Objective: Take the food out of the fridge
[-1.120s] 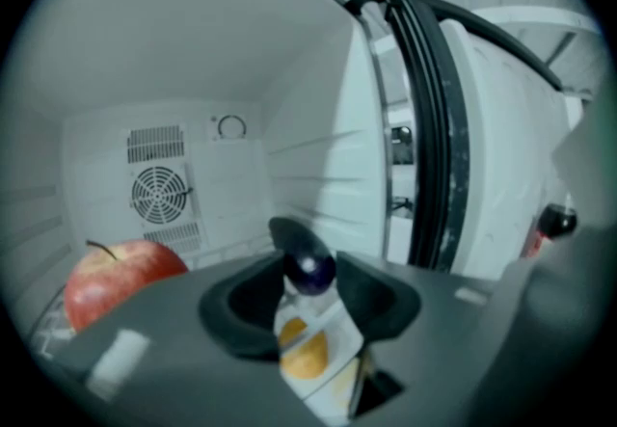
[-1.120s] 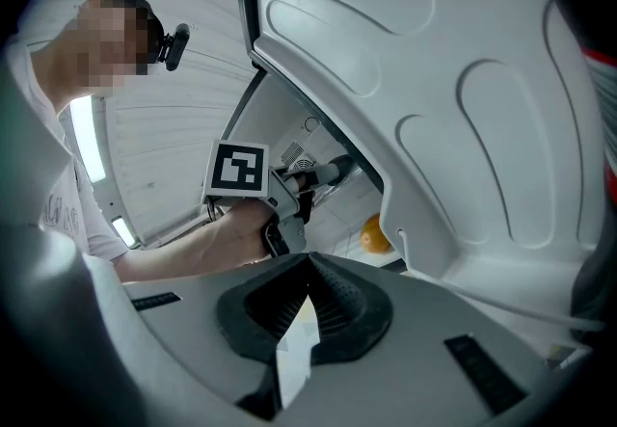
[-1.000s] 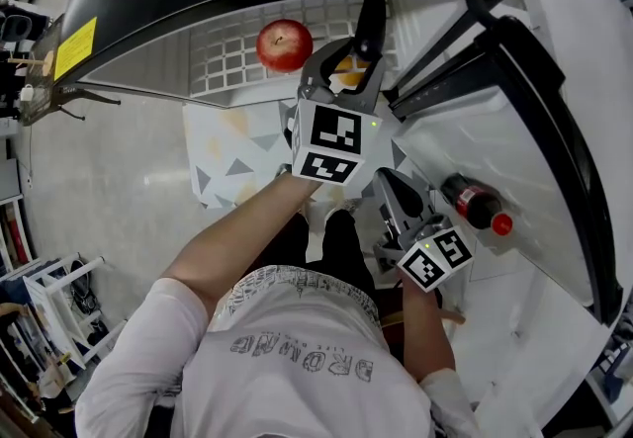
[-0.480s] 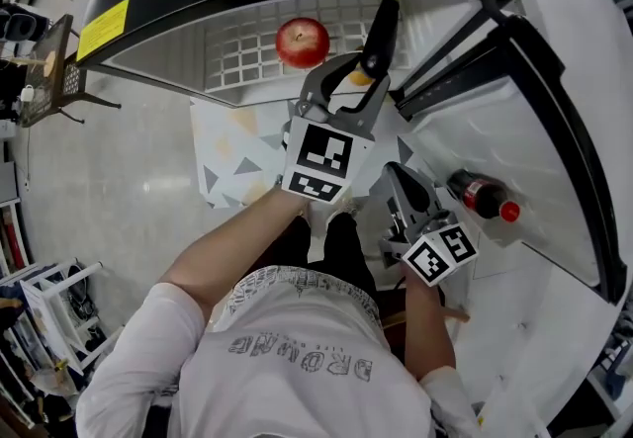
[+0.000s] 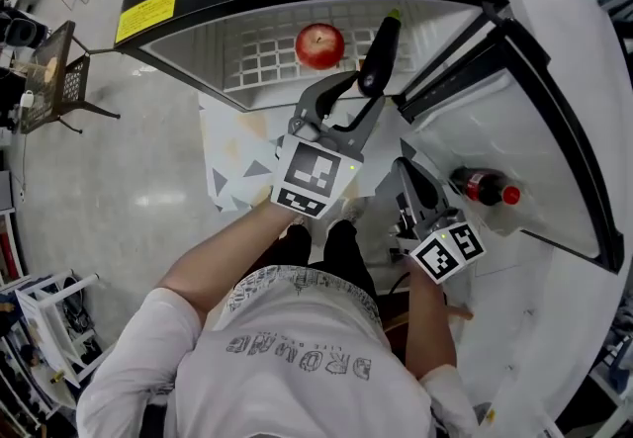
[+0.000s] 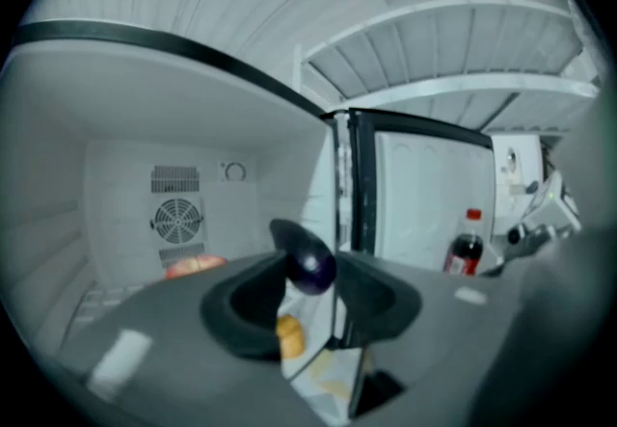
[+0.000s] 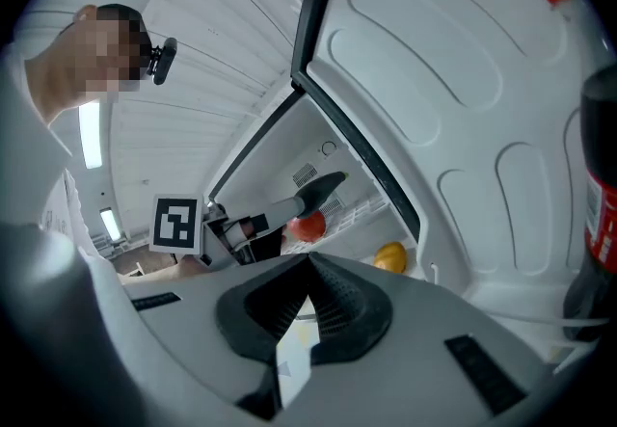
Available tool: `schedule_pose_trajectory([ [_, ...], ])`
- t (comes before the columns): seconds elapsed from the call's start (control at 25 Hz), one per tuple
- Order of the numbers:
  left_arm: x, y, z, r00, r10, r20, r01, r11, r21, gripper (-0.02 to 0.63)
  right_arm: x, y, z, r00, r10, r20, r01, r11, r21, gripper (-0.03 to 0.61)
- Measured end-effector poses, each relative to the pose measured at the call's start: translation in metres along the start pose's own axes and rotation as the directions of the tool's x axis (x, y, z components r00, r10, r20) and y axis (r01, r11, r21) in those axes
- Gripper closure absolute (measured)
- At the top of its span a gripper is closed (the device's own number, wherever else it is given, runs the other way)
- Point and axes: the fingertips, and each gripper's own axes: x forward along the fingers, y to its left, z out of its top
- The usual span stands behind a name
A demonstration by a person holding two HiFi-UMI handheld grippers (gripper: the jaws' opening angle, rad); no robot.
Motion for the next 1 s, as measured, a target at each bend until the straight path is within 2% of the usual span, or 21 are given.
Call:
schedule_pose_trajectory([
  [0.4,-0.053,0.005,0.014,0.997,-0.049,0.059,0.049,0.999,-0.001,0.451,-0.003,0.036,0.017,0.999,-0.012,0.037,0.015,0.997,-0.072,0.578],
  [1.0,-0.119,0.025,0.023,0.981,-0.112,0.158,0.116,0.993,-0.020,0.451,0.001,0.074,0.031,0.997,-0.017,0.075,0.028,0.989,-0.145,0.578],
])
